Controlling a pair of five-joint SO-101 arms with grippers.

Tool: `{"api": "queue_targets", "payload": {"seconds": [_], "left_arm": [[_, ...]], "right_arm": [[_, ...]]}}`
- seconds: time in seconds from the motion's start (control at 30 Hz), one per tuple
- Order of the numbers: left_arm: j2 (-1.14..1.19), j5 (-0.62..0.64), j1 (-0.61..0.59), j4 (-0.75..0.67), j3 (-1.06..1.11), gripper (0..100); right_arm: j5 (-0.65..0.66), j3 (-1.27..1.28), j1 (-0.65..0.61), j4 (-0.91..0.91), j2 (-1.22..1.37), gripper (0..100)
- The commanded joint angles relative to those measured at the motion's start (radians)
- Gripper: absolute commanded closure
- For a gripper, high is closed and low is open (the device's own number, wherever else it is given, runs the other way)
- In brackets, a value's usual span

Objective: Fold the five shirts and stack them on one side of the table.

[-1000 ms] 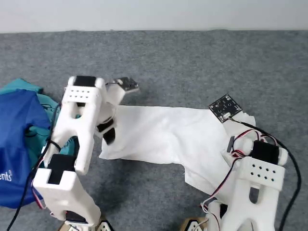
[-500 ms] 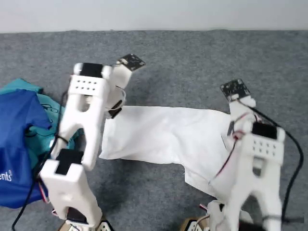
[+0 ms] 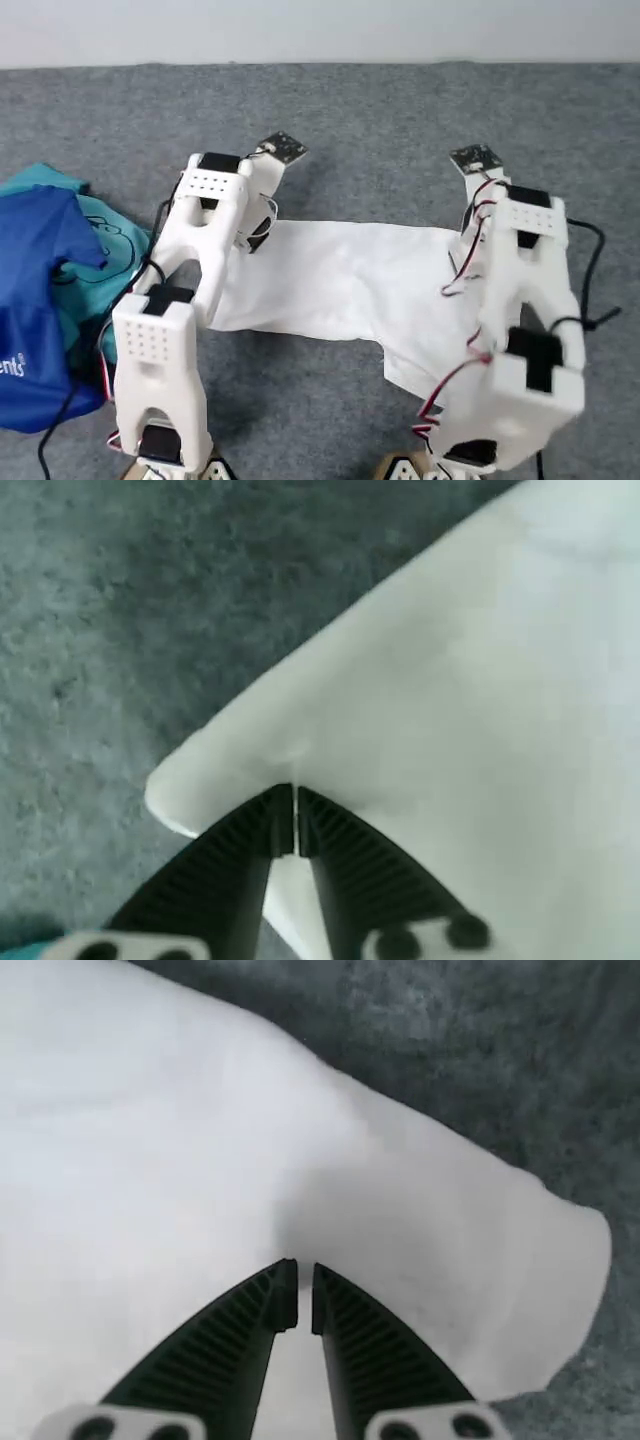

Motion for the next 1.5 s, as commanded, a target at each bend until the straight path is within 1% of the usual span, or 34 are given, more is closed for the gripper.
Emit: {"api": "queue_targets", "payload": {"seconds": [0.0, 0.1, 0.2, 0.3, 0.37, 0.43, 0.57, 0.73, 0.93, 1.07, 1.17, 1.27, 1.4, 1.47], "left_arm": [[0.055, 0.003, -0.06, -0.014, -0.139, 98], [0.152, 0.003, -0.106, 0.025, -0.297, 98], [0.249, -0.006, -0.117, 0.126, -0.495, 98], [0.328, -0.032, -0.104, 0.275, -0.7, 98], [0.371, -0.028, -0.081, 0.364, -0.823, 98], [0.381, -0.017, -0.072, 0.364, -0.866, 98], [0.299, -0.006, -0.052, 0.364, -0.839, 98], [0.115, -0.005, 0.003, 0.362, -0.739, 98], [-0.106, -0.006, 0.146, 0.361, -0.522, 98], [-0.189, -0.009, 0.261, 0.361, -0.414, 98], [-0.198, -0.009, 0.339, 0.359, -0.375, 98], [-0.18, -0.009, 0.414, 0.359, -0.357, 98], [-0.143, -0.009, 0.529, 0.358, -0.363, 98], [-0.124, -0.009, 0.591, 0.356, -0.364, 98]], "right_arm": [[-0.003, -0.104, 0.054, -0.004, 0.065, 96.3], [-0.003, -0.132, 0.079, -0.004, 0.11, 96.3], [-0.002, -0.135, 0.087, -0.004, 0.119, 96.3], [-0.002, -0.135, 0.082, -0.002, 0.117, 96.3], [-0.002, -0.143, 0.079, 0.018, 0.117, 96.3], [-0.002, -0.163, 0.074, 0.056, 0.116, 96.3], [-0.002, -0.239, 0.068, 0.177, 0.09, 96.3], [-0.002, -0.29, 0.061, 0.252, -0.045, 96.3], [0.054, -0.288, 0.042, 0.409, -0.262, 96.3], [0.049, -0.288, 0.077, 0.516, -0.421, 96.3], [0.049, -0.288, 0.131, 0.575, -0.55, 96.3], [0.052, -0.287, 0.214, 0.61, -0.67, 96.3], [0.054, -0.282, 0.392, 0.616, -0.799, 96.3], [0.091, -0.272, 0.495, 0.615, -0.822, 96.3]]}}
